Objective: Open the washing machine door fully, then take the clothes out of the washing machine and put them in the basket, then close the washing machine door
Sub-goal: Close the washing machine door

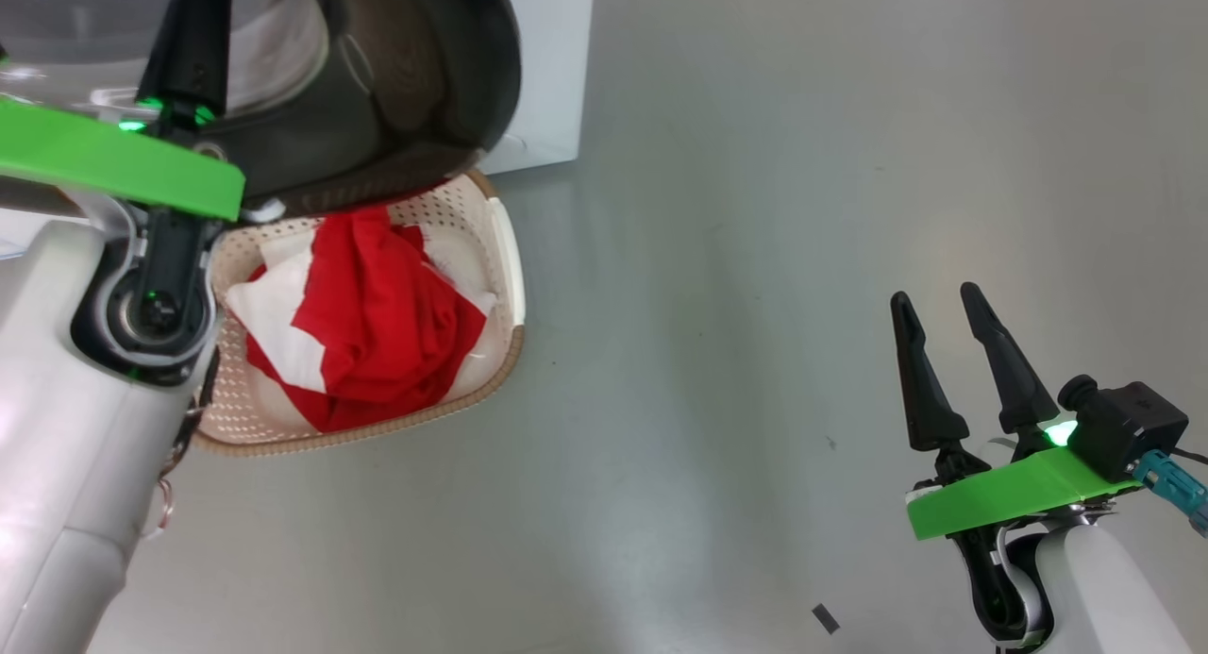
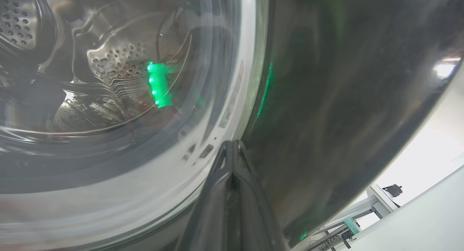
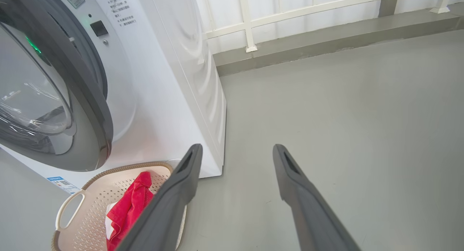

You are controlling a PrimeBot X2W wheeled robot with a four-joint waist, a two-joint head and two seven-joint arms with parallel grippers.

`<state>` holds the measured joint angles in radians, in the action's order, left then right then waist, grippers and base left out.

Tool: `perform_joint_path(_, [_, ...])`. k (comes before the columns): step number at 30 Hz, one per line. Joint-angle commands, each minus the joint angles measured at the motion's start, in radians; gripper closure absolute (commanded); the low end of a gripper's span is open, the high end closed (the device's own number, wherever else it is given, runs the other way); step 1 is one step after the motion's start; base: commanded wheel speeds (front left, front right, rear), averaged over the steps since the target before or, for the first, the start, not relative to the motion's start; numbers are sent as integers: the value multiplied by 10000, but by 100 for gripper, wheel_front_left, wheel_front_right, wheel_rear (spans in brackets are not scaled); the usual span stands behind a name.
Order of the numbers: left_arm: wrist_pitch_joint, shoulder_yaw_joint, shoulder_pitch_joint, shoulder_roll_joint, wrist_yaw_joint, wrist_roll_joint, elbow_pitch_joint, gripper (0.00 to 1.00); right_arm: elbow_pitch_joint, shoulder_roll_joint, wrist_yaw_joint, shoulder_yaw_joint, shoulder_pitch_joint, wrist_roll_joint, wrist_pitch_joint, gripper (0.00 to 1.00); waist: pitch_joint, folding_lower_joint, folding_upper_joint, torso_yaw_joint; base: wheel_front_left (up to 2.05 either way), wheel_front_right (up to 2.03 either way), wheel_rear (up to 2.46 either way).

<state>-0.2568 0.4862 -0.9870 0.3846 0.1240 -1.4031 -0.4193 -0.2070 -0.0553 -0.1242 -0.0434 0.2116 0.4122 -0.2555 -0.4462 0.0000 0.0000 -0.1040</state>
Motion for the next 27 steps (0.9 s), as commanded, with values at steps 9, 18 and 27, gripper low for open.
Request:
perform_joint_path(9, [-46, -296, -896, 451, 67, 91, -177, 100, 264, 45, -65, -259, 138, 66, -63, 0, -212, 0, 0, -346, 0, 0, 0])
perform_joint_path(18, [-48, -795, -1379, 341, 67, 560, -767, 100, 251, 49, -65, -408, 205, 265, -63, 0, -265, 0, 0, -625, 0, 0, 0])
perform_joint_path(27, [-48, -1097, -1600, 320, 67, 999, -1137, 100, 289, 50, -65, -470, 215, 418, -63, 0, -370, 0, 0, -862, 0, 0, 0])
